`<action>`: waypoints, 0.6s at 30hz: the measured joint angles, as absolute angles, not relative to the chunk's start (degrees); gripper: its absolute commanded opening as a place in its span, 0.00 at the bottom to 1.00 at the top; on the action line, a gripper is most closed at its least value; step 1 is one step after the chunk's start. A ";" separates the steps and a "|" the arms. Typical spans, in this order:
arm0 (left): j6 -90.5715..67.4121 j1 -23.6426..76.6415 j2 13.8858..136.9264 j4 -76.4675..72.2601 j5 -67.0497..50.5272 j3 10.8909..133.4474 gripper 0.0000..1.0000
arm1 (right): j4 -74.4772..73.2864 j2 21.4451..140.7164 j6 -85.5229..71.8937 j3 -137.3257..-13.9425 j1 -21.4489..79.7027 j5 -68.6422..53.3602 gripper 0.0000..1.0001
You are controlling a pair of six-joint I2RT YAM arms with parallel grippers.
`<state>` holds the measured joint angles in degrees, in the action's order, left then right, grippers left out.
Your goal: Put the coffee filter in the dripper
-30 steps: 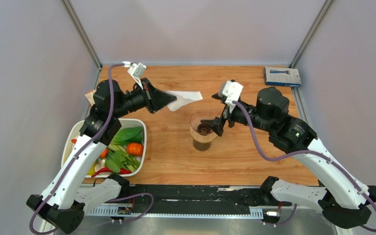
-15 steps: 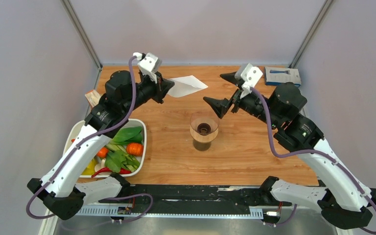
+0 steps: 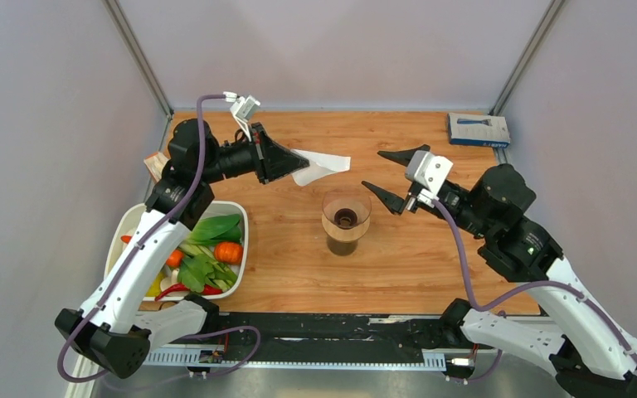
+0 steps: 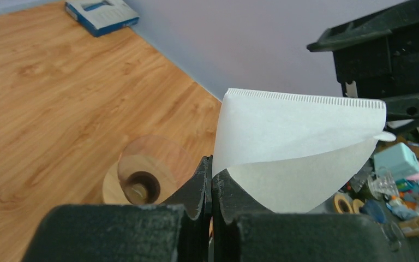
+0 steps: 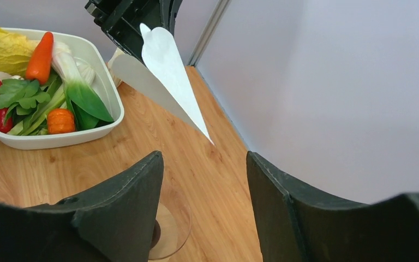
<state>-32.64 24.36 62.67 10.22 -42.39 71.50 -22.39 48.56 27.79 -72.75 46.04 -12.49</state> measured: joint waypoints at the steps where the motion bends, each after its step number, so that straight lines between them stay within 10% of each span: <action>1: -33.01 24.38 62.74 10.15 -43.90 71.50 0.00 | -22.39 49.10 28.29 -73.14 46.04 -13.21 0.61; 8: -32.93 24.53 62.67 10.94 -48.82 71.50 0.00 | -22.48 53.01 30.68 -74.54 46.04 -18.50 0.50; 18: -32.64 26.63 62.67 12.16 -50.98 71.50 0.00 | -23.05 55.75 33.34 -75.09 46.04 -22.68 0.03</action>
